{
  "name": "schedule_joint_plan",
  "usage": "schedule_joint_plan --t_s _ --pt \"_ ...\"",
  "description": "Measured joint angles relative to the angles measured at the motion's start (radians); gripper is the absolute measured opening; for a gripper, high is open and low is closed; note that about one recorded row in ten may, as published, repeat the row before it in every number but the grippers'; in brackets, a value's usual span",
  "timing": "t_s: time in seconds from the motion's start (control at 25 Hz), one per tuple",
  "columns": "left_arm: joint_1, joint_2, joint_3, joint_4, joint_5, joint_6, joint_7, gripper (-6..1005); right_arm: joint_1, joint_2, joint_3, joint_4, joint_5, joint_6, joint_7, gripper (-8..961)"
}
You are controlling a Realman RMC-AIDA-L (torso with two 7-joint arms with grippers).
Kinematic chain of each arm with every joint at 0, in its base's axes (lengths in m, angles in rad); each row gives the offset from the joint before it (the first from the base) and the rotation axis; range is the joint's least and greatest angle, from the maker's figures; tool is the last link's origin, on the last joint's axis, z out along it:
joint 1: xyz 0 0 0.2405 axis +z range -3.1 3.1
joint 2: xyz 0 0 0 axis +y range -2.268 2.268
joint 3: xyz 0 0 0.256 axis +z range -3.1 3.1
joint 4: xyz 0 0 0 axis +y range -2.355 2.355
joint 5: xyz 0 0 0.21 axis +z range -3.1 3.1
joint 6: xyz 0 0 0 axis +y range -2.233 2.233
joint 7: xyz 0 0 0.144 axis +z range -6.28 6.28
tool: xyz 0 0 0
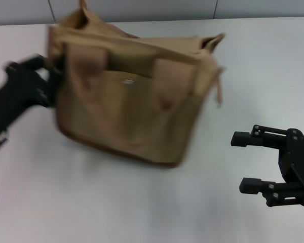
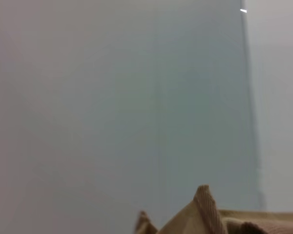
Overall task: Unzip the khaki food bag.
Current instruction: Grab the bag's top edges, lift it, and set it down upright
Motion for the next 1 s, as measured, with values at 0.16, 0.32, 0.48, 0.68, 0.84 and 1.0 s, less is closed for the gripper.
schedule_joint_plan --t_s 0.16,0.32,0.48,0.68,0.84,1.0 --pt "-0.003 0.011 -0.146 0.078 -0.017 0.019 -0.086 95 0.001 0.003 0.000 0.004 0.004 0.017 0.000 792" --pt "-0.026 -0.006 -0.141 0.121 -0.012 0.146 -0.111 93 0.014 0.007 0.002 0.029 0.005 0.043 0.000 792" --pt "-0.074 -0.017 -0.029 0.031 -0.013 0.164 0.012 93 0.027 0.013 0.034 0.061 0.006 0.080 0.000 792" --pt "-0.119 -0.019 0.086 -0.185 -0.012 0.070 0.273 93 0.026 0.015 0.080 0.076 0.016 0.087 0.000 792" --pt "-0.119 -0.020 0.108 -0.259 -0.010 0.084 0.367 93 0.023 0.013 0.105 0.077 0.029 0.087 -0.002 792" --pt "-0.110 -0.020 0.104 -0.257 -0.010 0.100 0.364 93 0.030 0.013 0.109 0.079 0.029 0.093 -0.029 793"
